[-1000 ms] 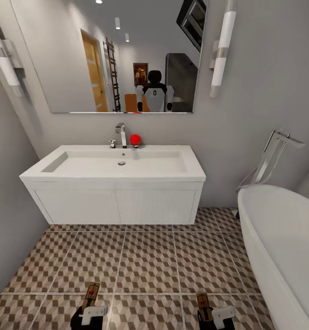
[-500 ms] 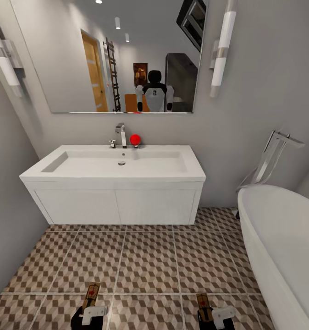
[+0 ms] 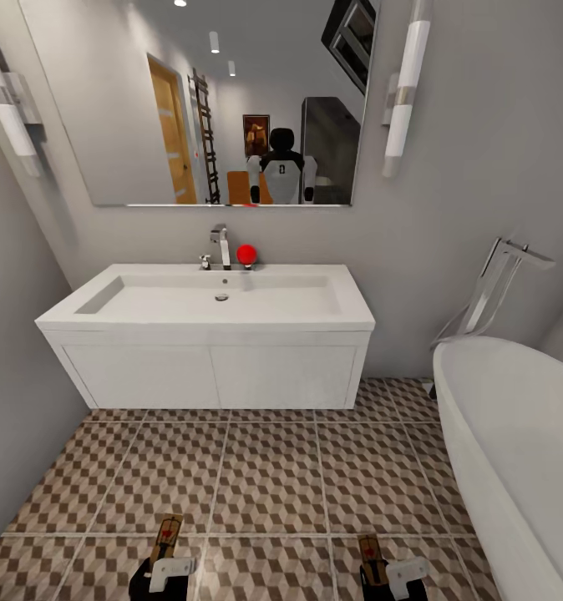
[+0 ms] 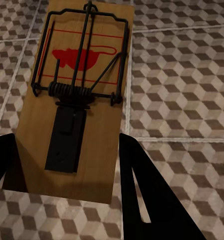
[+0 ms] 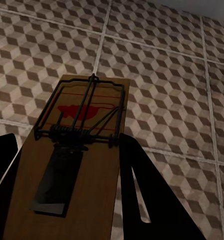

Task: Take the four mousetraps from the cabinet in the bathroom and place them on the bathroom floor. Make sure all four end up on the same floor surface, and ensure that at least two of them are either under or directly next to the same bathroom sink.

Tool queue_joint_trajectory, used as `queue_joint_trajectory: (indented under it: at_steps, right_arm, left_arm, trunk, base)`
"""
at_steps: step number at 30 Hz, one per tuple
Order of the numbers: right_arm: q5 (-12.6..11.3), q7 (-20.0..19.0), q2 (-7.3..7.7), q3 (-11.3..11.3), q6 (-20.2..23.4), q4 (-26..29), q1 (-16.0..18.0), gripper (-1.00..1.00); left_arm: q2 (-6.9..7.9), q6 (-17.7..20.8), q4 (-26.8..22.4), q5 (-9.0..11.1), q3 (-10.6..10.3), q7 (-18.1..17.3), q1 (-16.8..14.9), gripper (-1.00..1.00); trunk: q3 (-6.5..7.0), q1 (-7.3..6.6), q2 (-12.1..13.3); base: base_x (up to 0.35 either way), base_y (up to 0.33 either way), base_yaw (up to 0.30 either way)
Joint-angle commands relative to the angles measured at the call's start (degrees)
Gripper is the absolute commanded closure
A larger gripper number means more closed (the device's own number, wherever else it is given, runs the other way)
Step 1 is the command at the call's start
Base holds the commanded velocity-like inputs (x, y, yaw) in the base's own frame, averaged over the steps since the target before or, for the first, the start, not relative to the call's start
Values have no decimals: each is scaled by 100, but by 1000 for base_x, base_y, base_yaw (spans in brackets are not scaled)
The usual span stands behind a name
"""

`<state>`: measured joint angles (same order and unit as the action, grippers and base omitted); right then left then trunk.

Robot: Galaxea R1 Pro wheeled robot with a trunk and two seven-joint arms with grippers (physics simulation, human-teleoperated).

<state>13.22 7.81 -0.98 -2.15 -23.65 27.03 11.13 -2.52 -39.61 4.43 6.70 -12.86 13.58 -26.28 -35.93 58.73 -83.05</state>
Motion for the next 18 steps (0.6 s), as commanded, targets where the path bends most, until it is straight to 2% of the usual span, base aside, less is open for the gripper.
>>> queue_joint_trajectory:
  at_steps: [1, 8, 10, 13, 14, 15, 16, 17, 18]
  right_arm:
    - [41, 28, 2, -14, -8, -5, 4, 100]
    - [44, 22, -28, -20, 7, -1, 4, 100]
    - [50, 28, -39, -13, 35, 34, 4, 100]
    - [56, 73, -57, -9, 184, 146, 11, 100]
    - [57, 137, -65, -10, 355, 219, 23, 100]
    - [55, 233, -76, -11, 632, 309, 53, 100]
    - [53, 344, -102, -12, 989, 440, 111, 100]
    - [53, 395, -124, -12, 1183, 523, 151, 100]
    - [48, 471, -174, -13, 1569, 700, 244, 100]
  left_arm:
    - [-6, -29, 22, 33, -50, 31, -9, 100]
    - [-13, -18, 7, 33, -45, 50, -4, 100]
    - [-6, 118, -3, 33, -31, 54, -2, 100]
    - [55, 979, -72, 33, -5, 42, -1, 100]
    - [85, 1482, -191, 30, 1, 33, -1, 100]
    - [115, 2013, -427, 28, 5, 26, 0, 100]
    - [134, 2281, -586, 27, 6, 23, 0, 100]
    - [178, 2816, -974, 26, 8, 16, 0, 100]
    - [217, 3329, -1417, 25, 10, 12, 0, 100]
  trunk:
    - [-5, 0, -3]
    - [-5, 0, -3]
    - [-5, 0, -3]
    - [-5, 0, -3]
    - [-5, 0, -3]
    - [-5, 0, -3]
    - [-5, 0, -3]
    - [-5, 0, -3]
    - [-5, 0, -3]
  base:
    - [0, 0, 0]
    - [0, 0, 0]
    - [0, 0, 0]
    - [0, 0, 0]
    - [0, 0, 0]
    - [0, 0, 0]
    - [0, 0, 0]
    - [0, 0, 0]
    - [0, 0, 0]
